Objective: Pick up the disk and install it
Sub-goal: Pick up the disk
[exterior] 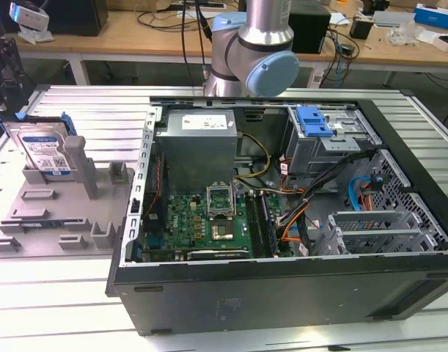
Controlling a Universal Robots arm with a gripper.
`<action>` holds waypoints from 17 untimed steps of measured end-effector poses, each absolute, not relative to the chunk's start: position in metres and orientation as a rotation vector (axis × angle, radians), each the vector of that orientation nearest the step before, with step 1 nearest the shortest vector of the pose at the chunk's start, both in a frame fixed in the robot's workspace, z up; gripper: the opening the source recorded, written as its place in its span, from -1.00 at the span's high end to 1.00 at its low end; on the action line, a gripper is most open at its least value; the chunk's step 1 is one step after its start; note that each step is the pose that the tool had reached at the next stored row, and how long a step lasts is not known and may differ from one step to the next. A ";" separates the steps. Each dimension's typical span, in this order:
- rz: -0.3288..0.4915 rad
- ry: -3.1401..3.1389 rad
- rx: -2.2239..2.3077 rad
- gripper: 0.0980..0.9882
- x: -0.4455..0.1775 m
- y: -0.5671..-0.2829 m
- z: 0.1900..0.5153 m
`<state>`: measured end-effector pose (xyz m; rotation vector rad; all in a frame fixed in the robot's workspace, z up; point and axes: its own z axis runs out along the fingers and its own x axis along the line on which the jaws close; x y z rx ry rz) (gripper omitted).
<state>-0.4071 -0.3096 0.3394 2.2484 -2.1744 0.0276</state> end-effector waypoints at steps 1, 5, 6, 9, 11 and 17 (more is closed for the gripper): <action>0.028 -2.175 2.249 0.00 -0.407 -0.310 0.339; 0.028 -2.174 2.248 0.00 -0.407 -0.310 0.336; 0.028 -2.174 2.248 0.00 -0.407 -0.310 0.335; 0.028 -2.174 2.248 0.00 -0.407 -0.310 0.333; 0.028 -2.174 2.248 0.00 -0.407 -0.310 0.331; 0.028 -2.174 2.248 0.00 -0.407 -0.312 0.325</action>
